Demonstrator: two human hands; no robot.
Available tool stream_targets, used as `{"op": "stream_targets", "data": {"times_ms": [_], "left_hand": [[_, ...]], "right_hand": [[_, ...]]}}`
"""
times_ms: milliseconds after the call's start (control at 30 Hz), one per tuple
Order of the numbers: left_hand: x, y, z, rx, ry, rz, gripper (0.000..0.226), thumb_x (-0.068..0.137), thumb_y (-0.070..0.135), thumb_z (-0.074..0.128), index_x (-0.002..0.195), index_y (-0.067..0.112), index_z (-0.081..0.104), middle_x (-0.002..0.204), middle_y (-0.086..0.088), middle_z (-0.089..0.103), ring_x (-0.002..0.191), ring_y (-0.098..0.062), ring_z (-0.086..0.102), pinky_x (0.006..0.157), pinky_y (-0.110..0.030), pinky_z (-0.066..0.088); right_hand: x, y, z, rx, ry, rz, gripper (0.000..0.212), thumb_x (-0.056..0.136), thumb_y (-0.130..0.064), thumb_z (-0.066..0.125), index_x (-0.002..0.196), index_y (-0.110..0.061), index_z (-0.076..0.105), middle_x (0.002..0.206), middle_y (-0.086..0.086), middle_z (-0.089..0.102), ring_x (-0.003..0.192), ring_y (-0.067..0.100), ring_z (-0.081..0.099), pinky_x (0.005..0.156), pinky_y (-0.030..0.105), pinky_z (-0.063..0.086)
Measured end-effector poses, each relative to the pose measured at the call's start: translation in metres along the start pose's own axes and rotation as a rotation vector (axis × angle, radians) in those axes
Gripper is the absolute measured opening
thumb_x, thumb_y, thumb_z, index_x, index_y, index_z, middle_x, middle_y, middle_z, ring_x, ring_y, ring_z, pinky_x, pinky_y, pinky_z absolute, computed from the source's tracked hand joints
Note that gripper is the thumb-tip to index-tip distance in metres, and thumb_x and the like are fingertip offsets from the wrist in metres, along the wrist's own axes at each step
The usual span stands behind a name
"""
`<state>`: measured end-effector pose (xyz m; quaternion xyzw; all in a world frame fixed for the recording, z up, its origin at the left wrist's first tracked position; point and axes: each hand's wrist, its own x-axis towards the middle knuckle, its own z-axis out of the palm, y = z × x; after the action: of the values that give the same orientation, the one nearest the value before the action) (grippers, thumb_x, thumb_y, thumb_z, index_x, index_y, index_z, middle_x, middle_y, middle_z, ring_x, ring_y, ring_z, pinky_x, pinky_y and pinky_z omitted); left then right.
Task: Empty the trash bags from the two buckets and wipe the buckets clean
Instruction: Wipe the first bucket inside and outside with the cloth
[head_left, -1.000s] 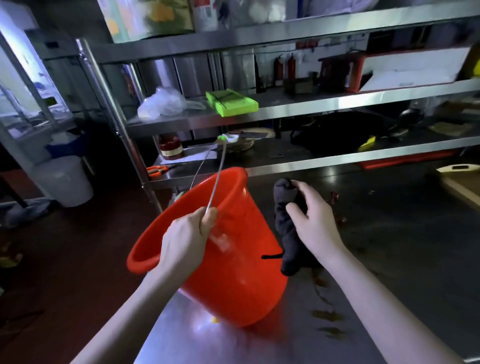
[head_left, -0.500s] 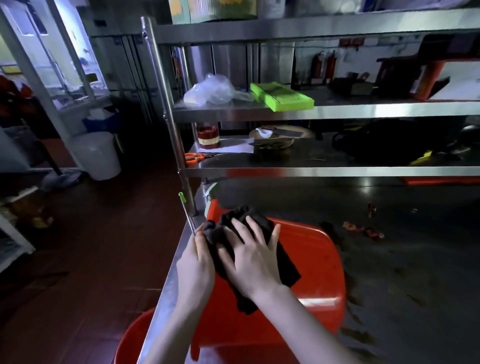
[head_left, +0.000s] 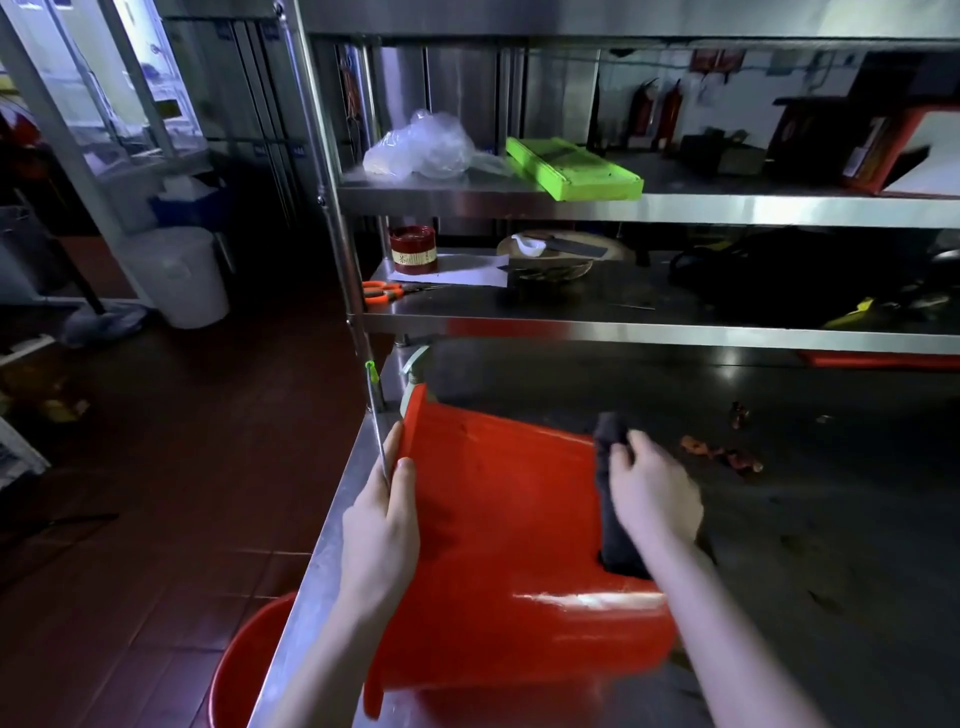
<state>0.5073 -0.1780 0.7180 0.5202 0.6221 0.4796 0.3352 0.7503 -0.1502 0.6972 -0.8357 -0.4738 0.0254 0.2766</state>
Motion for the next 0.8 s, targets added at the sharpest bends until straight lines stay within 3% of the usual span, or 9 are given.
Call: {"op": "stream_targets", "data": {"times_ms": [100,200,267,367,467,600,700,733,800], "left_hand": [[0.006,0.001,0.003,0.014,0.017,0.002,0.04,0.103,0.035,0.034,0.14,0.049,0.044,0.115,-0.007,0.07,0.095,-0.017,0.065,0.087,-0.035,0.047],[0.01,0.002,0.002,-0.061,0.036,-0.001,0.039,0.104,0.028,0.038,0.14,0.04,0.049,0.129,0.007,0.063,0.118,-0.006,0.055,0.096,-0.023,0.039],[0.009,-0.004,-0.002,-0.076,0.046,-0.002,0.038,0.104,0.03,0.04,0.139,0.042,0.049,0.118,0.001,0.069,0.11,-0.014,0.062,0.093,-0.032,0.047],[-0.003,-0.014,-0.006,-0.061,0.044,0.002,0.038,0.103,0.035,0.039,0.138,0.048,0.048,0.058,0.01,0.059,0.053,-0.007,0.051,0.058,-0.026,0.048],[-0.015,-0.018,-0.007,-0.094,0.039,0.02,0.039,0.103,0.032,0.039,0.137,0.049,0.047,0.058,0.012,0.053,0.05,-0.002,0.043,0.056,-0.018,0.044],[-0.003,-0.017,-0.005,-0.079,0.043,0.021,0.039,0.103,0.029,0.041,0.136,0.05,0.049,0.066,0.011,0.059,0.049,0.003,0.045,0.059,-0.021,0.044],[0.0,-0.011,-0.003,-0.125,0.055,0.05,0.04,0.103,0.019,0.043,0.136,0.041,0.051,0.114,0.018,0.066,0.092,0.022,0.056,0.08,0.0,0.04],[-0.002,-0.01,-0.003,-0.137,0.057,0.048,0.04,0.103,0.018,0.043,0.136,0.04,0.051,0.117,0.022,0.065,0.098,0.023,0.054,0.082,0.002,0.038],[-0.011,-0.011,-0.004,-0.147,0.058,0.021,0.04,0.103,0.021,0.043,0.134,0.044,0.051,0.083,0.03,0.067,0.07,0.018,0.056,0.066,0.0,0.041]], "right_hand": [[-0.042,-0.068,0.025,0.085,0.101,-0.412,0.032,0.087,-0.038,0.042,0.093,-0.02,0.068,0.095,0.002,0.071,0.093,0.027,0.065,0.083,0.04,0.047],[-0.08,-0.114,0.037,0.198,0.002,-0.713,0.039,0.087,-0.037,0.043,0.113,-0.023,0.069,0.119,-0.005,0.068,0.116,0.015,0.059,0.101,0.042,0.042],[-0.067,-0.096,0.036,0.18,0.014,-0.711,0.042,0.088,-0.04,0.041,0.115,-0.024,0.069,0.124,-0.006,0.066,0.121,0.014,0.057,0.106,0.046,0.037],[-0.024,-0.032,0.018,0.043,-0.019,-0.343,0.04,0.092,-0.039,0.041,0.112,-0.019,0.069,0.122,0.002,0.067,0.117,0.024,0.059,0.104,0.047,0.038],[0.004,-0.001,-0.004,0.053,-0.167,0.05,0.035,0.098,-0.039,0.042,0.124,-0.025,0.061,0.131,0.005,0.061,0.119,0.03,0.055,0.099,0.04,0.039],[-0.041,-0.068,0.026,0.066,0.064,-0.373,0.033,0.087,-0.038,0.044,0.1,-0.02,0.07,0.105,0.001,0.072,0.104,0.024,0.065,0.094,0.045,0.044],[-0.086,-0.113,0.04,0.163,0.011,-0.711,0.04,0.089,-0.036,0.043,0.116,-0.021,0.068,0.123,-0.006,0.066,0.121,0.015,0.057,0.105,0.045,0.039],[-0.084,-0.112,0.038,0.174,-0.004,-0.745,0.041,0.089,-0.036,0.042,0.118,-0.021,0.067,0.126,-0.006,0.065,0.123,0.014,0.055,0.107,0.045,0.037],[-0.063,-0.081,0.034,0.151,0.035,-0.674,0.039,0.089,-0.037,0.041,0.11,-0.019,0.069,0.118,-0.001,0.068,0.116,0.019,0.06,0.102,0.047,0.042]]}}
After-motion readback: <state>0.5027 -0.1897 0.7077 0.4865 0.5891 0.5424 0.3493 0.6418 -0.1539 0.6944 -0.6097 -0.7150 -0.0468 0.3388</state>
